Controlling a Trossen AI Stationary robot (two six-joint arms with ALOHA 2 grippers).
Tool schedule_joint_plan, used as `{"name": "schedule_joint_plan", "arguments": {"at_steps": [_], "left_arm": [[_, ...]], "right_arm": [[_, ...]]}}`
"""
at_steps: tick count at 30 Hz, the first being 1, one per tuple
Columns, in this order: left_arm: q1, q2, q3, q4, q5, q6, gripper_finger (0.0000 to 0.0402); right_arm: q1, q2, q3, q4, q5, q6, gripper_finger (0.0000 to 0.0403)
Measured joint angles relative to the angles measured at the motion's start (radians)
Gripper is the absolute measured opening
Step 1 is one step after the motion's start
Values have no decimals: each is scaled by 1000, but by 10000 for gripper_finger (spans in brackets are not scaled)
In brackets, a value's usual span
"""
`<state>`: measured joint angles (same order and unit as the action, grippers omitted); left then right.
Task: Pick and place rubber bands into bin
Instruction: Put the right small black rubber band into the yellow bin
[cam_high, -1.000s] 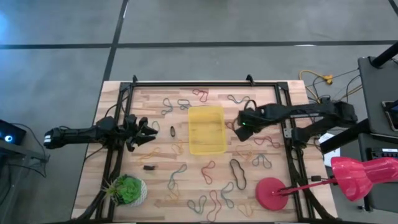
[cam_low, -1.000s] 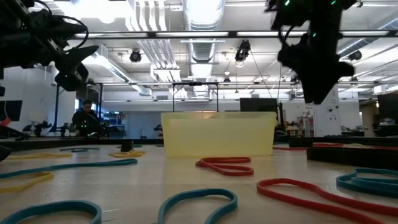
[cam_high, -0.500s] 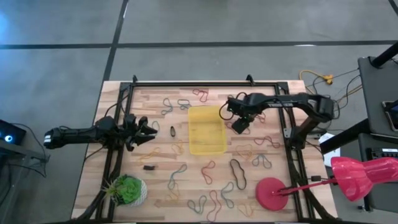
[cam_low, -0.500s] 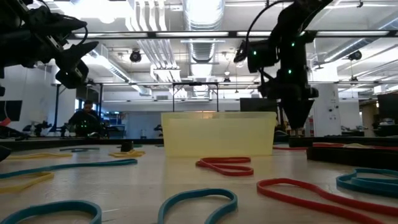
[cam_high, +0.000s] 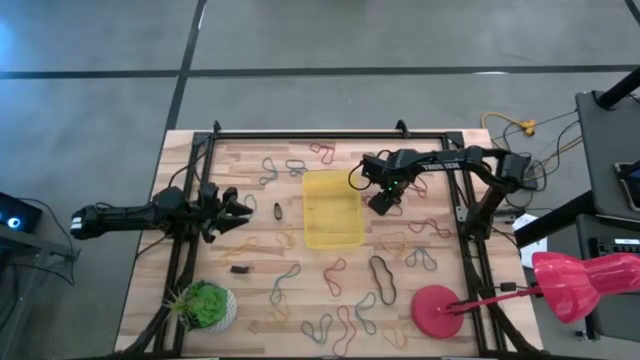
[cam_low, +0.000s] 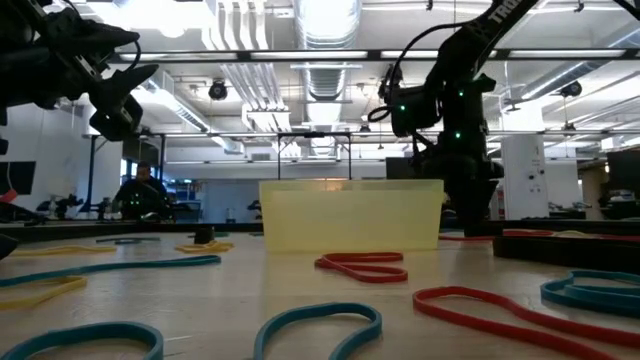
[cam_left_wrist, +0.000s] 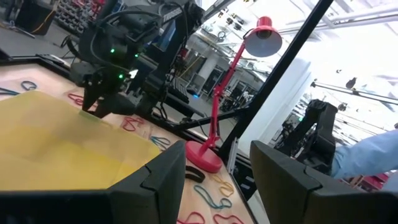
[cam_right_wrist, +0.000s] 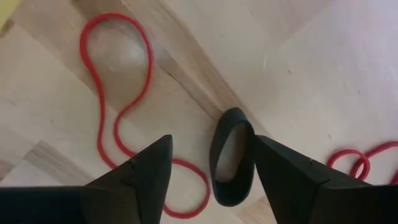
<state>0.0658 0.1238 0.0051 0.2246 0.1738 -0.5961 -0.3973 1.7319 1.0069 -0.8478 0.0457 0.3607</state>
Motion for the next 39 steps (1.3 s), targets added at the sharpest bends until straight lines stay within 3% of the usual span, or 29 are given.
{"name": "schedule_joint_plan", "arguments": {"at_steps": [13,19,28,33,39], "left_arm": [[0,0,0,8,0,0,164],[0,0,0,7,0,0,164],[0,0,0,7,0,0,164],[0,0,0,7,0,0,164],[0,0,0,6,0,0,164]], "right_arm": [[-40,48,-14,-2,5,-17,78],[-43,-12,2,-24,-18,-35,13],[58,-209,239,12,-283,-17,9],[79,-123,391,89,-286,-13,25],[100,34,561,10,-246,-31,104]]}}
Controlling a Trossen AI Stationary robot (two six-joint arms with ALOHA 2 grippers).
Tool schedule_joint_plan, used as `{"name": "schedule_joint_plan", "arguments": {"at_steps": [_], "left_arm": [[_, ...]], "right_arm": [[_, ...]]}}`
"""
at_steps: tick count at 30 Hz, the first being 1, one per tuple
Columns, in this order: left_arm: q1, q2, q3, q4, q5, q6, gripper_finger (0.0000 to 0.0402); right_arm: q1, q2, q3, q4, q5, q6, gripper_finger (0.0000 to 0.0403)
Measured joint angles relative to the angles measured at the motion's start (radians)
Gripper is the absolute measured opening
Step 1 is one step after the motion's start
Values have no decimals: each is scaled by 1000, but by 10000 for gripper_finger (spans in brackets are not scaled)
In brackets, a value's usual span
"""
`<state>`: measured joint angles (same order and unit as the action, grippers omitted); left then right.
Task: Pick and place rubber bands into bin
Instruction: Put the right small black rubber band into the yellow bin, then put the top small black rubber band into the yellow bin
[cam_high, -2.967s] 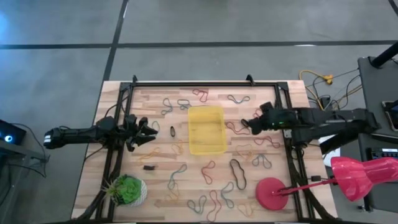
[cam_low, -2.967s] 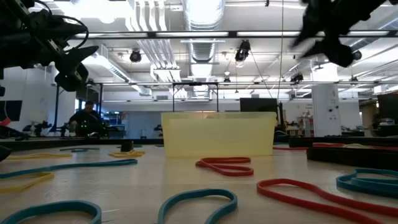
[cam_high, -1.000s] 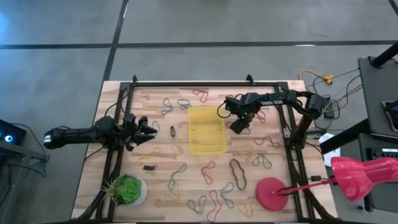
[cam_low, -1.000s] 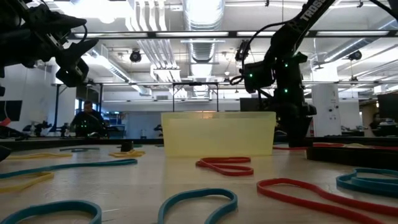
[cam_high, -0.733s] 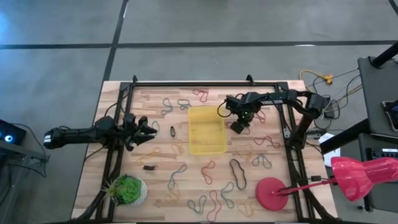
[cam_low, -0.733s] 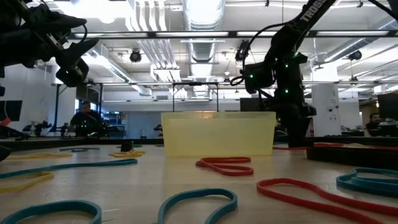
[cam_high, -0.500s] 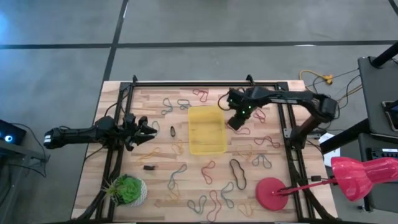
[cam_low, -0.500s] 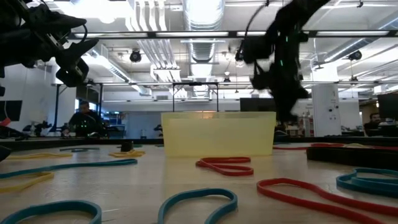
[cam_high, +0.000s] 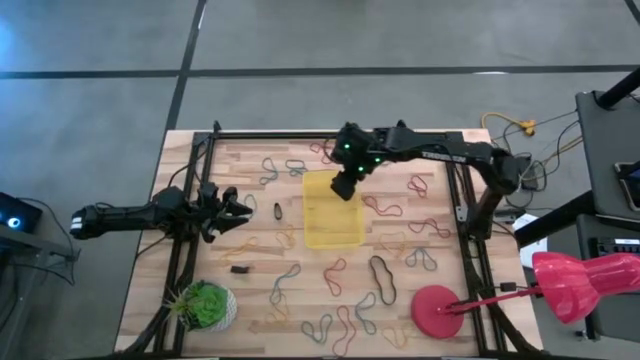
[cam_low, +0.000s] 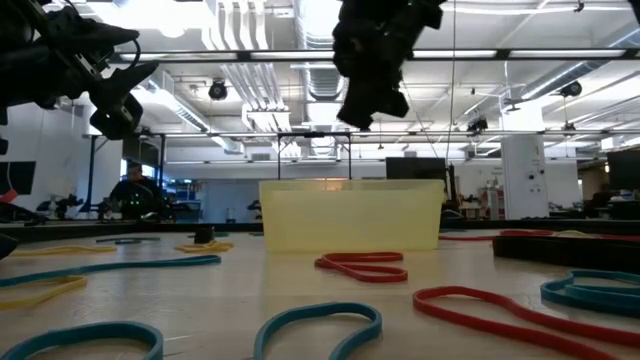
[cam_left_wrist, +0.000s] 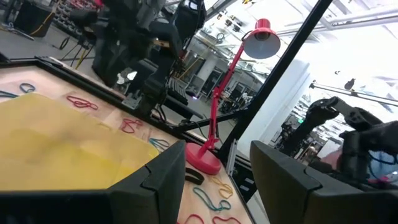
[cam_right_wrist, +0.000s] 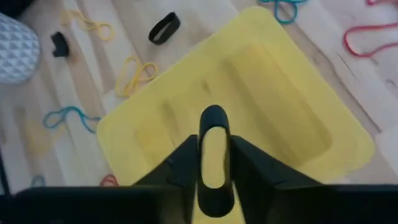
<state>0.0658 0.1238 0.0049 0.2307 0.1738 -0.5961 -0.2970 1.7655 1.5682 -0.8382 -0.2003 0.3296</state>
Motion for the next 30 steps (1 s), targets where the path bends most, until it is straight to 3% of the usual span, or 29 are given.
{"name": "schedule_joint_plan", "arguments": {"at_steps": [7,11,19,25,30], "left_arm": [[0,3,0,-2,0,-11,164],[0,3,0,15,-7,-246,164],[0,5,0,56,-65,-211,164],[0,5,0,139,-304,-180,164],[0,7,0,264,-394,-128,164]], "right_arm": [[45,14,98,-94,97,-123,202],[63,-17,101,-112,97,-147,228],[76,-30,94,-153,99,-97,235],[89,-30,92,-153,99,-77,227],[108,-30,92,-154,98,-68,226]]}}
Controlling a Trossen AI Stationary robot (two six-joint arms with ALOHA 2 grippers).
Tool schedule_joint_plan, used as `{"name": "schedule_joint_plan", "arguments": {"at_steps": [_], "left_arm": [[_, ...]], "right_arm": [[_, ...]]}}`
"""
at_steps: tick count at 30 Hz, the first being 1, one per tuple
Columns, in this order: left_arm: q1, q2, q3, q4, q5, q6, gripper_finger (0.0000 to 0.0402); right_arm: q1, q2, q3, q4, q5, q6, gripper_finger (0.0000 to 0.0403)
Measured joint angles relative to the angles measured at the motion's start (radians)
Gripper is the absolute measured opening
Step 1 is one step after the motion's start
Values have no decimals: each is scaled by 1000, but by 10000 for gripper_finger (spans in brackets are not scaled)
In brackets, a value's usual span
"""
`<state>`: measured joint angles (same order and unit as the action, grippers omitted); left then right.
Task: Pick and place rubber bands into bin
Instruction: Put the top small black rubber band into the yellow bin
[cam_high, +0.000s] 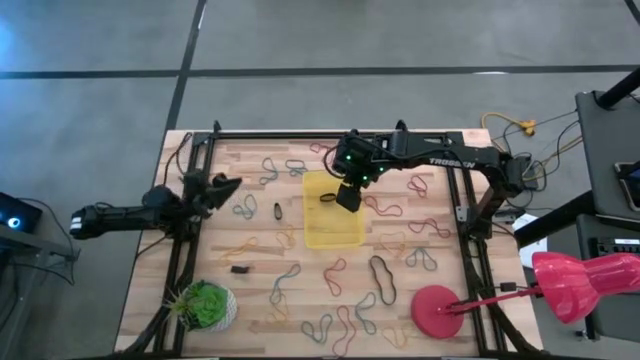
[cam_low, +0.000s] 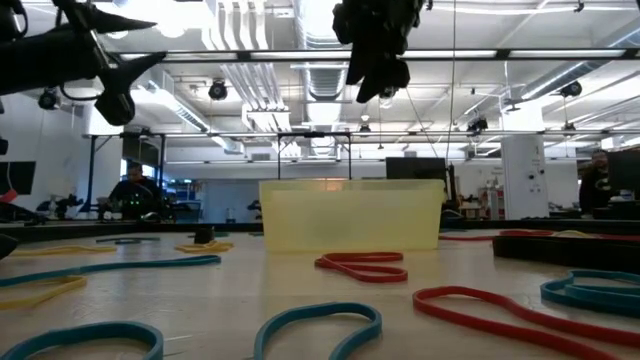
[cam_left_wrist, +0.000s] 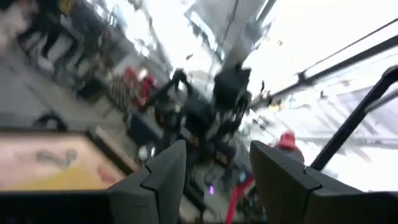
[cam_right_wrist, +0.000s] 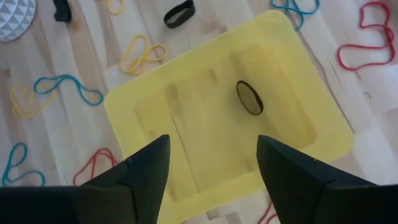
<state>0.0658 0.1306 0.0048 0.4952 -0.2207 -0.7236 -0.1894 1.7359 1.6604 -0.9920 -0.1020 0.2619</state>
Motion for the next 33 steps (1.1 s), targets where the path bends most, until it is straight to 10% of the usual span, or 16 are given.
{"name": "schedule_joint_plan", "arguments": {"at_steps": [5,18,25,33], "left_arm": [[-2,17,37,-61,-19,44,164],[-6,424,495,-1034,62,208,119],[-1,811,539,-1037,37,-268,119],[-8,1131,697,-1019,45,-317,119]], "right_arm": [[4,0,0,-7,0,-3,226],[4,-7,0,-149,135,-38,226],[3,-7,-1,-151,185,-31,226],[2,-7,-8,-158,209,-37,226]]}}
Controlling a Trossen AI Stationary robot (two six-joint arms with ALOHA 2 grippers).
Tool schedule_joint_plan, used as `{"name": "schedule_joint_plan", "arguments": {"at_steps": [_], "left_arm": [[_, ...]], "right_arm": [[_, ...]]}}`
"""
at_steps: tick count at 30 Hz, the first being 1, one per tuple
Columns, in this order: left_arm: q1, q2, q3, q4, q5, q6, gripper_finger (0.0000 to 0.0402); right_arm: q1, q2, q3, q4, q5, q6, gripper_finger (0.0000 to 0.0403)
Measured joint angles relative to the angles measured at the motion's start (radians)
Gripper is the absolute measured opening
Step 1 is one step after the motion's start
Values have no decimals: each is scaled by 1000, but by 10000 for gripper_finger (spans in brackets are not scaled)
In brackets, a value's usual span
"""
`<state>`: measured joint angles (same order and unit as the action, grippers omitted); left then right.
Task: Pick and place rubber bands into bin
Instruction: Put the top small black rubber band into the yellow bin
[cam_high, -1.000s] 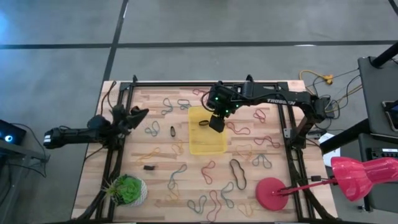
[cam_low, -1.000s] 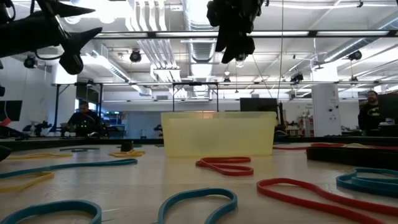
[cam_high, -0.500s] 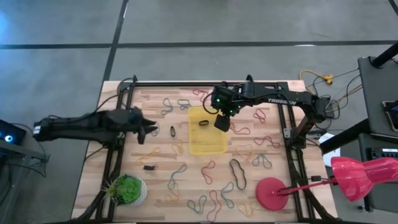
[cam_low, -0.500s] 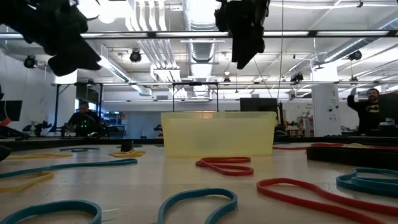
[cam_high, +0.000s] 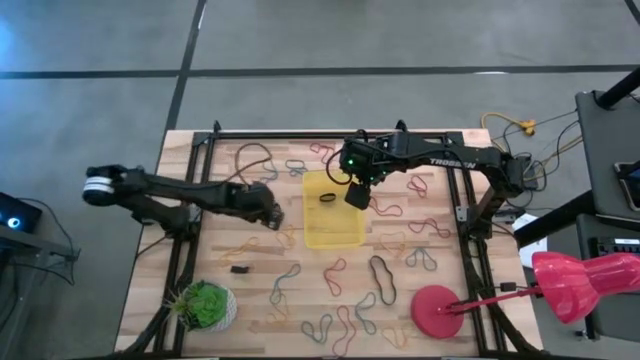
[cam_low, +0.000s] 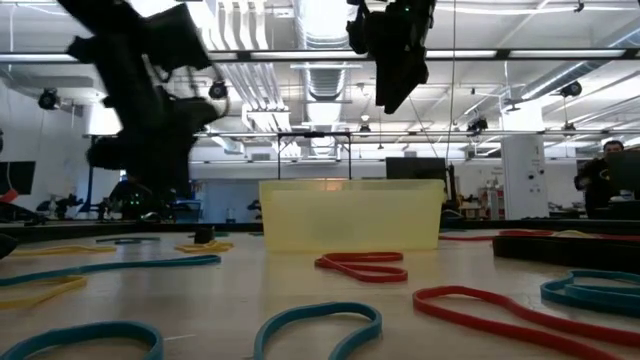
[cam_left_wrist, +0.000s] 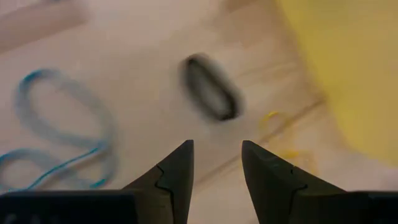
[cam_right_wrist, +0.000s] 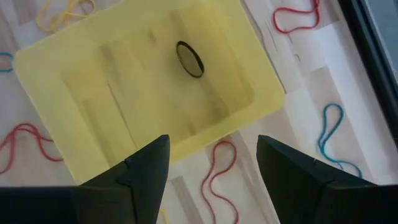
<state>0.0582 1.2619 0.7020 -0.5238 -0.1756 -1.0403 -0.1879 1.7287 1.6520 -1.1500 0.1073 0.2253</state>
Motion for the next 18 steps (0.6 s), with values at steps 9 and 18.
{"name": "schedule_joint_plan", "arguments": {"at_steps": [9,18], "left_arm": [[0,198,126,-5,-35,0,119],[0,268,123,-18,-39,-25,119]], "right_arm": [[0,0,-7,-7,1,0,226],[0,0,-10,-22,1,-6,226]]}}
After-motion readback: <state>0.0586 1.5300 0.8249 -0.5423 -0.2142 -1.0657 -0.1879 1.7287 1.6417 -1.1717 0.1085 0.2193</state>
